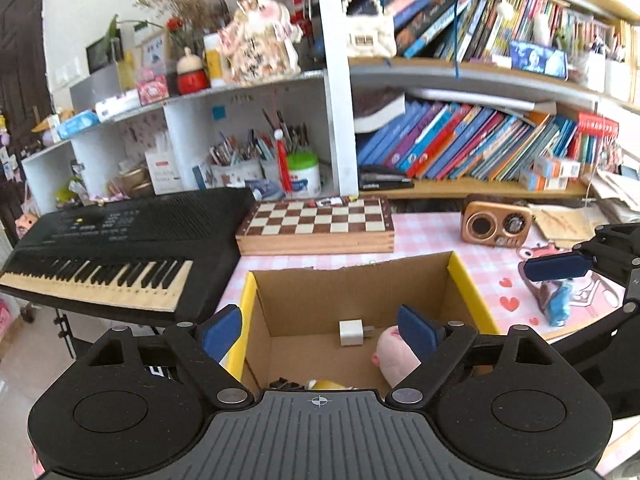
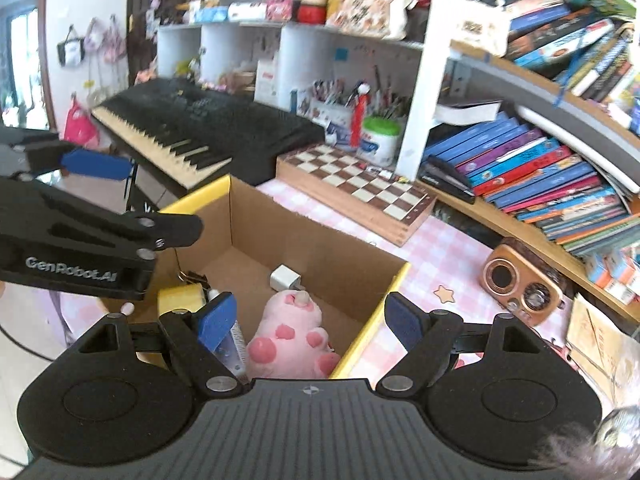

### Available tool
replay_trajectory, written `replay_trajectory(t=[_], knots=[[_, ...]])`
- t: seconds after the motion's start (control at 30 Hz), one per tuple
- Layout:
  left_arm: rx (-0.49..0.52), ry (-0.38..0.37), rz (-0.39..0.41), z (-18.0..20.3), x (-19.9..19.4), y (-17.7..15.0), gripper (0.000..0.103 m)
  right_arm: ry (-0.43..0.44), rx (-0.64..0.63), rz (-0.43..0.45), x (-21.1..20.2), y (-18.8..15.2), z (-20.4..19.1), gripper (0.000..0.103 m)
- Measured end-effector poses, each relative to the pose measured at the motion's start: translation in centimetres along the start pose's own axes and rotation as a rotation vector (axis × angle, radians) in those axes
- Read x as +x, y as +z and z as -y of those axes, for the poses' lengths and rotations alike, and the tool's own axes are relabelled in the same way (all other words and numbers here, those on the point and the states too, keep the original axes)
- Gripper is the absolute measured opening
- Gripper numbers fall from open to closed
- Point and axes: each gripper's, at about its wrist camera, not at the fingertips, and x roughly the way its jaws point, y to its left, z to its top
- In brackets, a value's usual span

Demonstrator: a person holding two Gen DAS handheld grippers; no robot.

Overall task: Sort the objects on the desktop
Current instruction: 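Open both tools, releasing plug and plush pig into the yellow box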

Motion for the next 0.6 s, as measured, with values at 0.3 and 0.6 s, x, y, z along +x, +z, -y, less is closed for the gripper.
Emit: replay_trajectory(t=[0.3,0.6], knots=[[-0.027,0.001,0.056,0.2,-5.3,-2.2,0.092,-0.066,0.113,0.064,-5.3,-2.3,-1.5,0.081],[-0.052,0.016,0.075,0.1,-8.9,-4.6,0.092,-0.108,0.197,0.112,-9.4,-4.9,-3.0,0.082]])
